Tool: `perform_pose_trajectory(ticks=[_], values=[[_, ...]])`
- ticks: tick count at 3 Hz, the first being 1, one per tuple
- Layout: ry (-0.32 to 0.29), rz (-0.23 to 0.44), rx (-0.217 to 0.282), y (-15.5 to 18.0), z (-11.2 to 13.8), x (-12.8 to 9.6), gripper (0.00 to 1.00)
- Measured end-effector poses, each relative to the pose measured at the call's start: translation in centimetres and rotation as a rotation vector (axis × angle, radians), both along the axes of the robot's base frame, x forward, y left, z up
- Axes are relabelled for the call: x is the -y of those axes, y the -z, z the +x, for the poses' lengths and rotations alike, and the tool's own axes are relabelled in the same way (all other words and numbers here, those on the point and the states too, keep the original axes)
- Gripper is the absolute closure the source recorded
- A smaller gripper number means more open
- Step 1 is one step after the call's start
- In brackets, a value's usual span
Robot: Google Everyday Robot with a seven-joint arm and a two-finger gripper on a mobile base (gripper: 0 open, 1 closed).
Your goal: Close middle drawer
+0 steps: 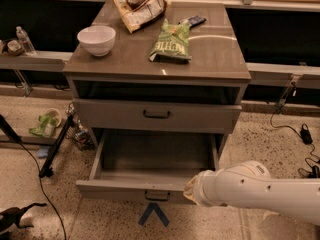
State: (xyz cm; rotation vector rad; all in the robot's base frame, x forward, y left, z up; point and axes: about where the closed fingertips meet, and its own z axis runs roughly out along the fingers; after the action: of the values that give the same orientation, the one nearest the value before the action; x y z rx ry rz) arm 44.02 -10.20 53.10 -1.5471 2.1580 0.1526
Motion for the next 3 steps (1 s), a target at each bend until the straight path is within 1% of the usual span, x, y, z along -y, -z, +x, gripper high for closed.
perform_pose_trajectory(ticks=[1, 2, 3], values=[[-0.007, 0.008, -0.045, 3.2, -0.7, -0.2, 1.0], [-0.023, 0.028, -0.05, 6.9, -0.8, -1.4, 1.0], [-0.023, 0.037, -0.018, 8.4, 0.5, -1.8, 1.0]])
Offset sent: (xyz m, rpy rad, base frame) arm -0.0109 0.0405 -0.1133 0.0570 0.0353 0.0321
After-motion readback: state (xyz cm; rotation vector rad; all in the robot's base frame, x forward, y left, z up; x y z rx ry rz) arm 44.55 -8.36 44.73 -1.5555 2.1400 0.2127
